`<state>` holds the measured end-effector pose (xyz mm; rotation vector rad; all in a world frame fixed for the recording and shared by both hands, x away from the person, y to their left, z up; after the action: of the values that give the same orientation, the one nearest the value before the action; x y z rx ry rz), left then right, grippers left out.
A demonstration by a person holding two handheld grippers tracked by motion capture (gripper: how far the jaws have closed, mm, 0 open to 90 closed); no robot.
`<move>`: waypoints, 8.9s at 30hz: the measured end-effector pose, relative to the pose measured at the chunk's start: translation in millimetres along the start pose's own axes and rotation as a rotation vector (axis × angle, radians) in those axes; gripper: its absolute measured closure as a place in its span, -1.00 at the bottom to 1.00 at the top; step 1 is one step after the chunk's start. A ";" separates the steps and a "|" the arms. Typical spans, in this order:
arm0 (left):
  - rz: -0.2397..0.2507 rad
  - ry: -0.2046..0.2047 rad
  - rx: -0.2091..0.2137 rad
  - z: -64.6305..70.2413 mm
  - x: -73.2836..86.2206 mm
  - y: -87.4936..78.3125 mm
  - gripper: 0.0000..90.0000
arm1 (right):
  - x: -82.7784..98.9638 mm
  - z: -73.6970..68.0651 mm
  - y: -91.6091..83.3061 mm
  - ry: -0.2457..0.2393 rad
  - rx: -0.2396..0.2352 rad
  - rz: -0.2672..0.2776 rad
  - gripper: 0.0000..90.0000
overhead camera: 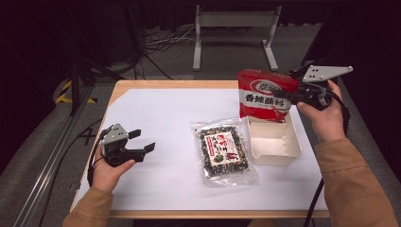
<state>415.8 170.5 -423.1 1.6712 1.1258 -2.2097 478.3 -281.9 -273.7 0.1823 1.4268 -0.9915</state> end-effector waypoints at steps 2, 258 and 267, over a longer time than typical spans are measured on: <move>0.001 0.004 -0.003 -2.3 1.8 1.5 -0.48 | 1.3 2.0 -0.9 -0.004 0.004 -0.002 1.00; -0.204 -0.367 0.352 76.6 -17.9 180.8 0.27 | 94.2 -114.2 -58.5 0.095 0.183 0.129 -0.27; -0.182 -0.380 0.350 74.7 -20.7 175.7 0.36 | 95.3 -113.9 -57.3 0.099 0.180 0.125 -0.27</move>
<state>459.4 -7.6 -480.1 1.2006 0.8584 -2.8174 341.4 -286.7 -354.7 0.4528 1.3973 -1.0188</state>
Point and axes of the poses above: each handheld gripper's, and its own axes: y roughly forward along the jaws, x roughly out of its underside, z roughly to its right, the point moved 7 cm from there along y, roughly forward along the jaws, and after that the axes turned 5 degrees about x, right-handed, at the moved point
